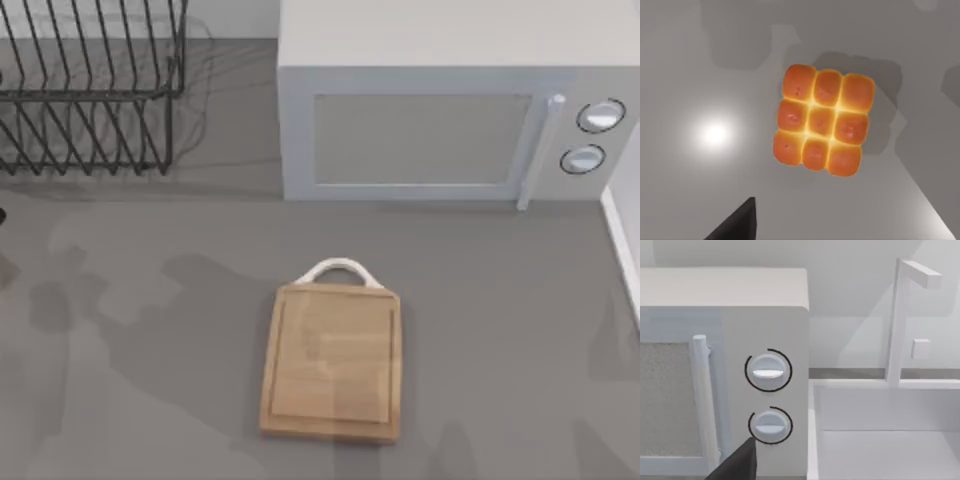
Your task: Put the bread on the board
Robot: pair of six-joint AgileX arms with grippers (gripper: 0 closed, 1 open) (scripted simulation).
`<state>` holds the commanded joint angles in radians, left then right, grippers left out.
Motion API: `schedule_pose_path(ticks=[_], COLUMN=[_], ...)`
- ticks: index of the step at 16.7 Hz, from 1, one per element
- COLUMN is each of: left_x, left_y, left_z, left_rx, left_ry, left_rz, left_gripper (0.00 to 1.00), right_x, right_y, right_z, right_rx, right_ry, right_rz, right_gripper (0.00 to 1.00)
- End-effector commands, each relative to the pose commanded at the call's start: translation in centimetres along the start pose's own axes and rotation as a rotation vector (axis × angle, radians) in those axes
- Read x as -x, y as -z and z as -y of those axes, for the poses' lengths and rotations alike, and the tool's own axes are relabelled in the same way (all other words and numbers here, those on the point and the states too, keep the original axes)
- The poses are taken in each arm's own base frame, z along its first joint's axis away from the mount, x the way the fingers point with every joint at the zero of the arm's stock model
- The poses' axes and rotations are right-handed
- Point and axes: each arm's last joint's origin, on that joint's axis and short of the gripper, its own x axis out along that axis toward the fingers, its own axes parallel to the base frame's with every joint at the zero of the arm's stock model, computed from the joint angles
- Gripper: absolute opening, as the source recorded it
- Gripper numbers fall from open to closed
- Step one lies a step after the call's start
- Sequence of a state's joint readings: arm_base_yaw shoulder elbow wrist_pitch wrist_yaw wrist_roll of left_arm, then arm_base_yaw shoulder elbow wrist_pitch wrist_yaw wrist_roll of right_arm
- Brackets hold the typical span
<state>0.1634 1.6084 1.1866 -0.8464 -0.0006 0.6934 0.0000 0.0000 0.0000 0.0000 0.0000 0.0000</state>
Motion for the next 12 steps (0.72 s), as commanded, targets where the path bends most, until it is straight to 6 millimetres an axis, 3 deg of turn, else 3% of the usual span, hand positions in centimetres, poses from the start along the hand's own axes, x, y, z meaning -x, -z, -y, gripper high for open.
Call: schedule_pose_path(ticks=[7,12], left_x=[-6.4,-7.2], left_y=[-3.0,-3.2], left_z=[-4.8,-5.4], left_rx=[-0.136,-0.150], left_ry=[0.187,0.209], left_rz=[-0.201,-0.218], left_gripper=[1.00,1.00], right_x=[0.0,0.0], right_y=[0.0,0.0], right_z=[0.0,0.0], right_rx=[0.000,0.000], right_ry=[0.000,0.000], right_rz=[0.000,0.000], right_gripper=[1.00,1.00])
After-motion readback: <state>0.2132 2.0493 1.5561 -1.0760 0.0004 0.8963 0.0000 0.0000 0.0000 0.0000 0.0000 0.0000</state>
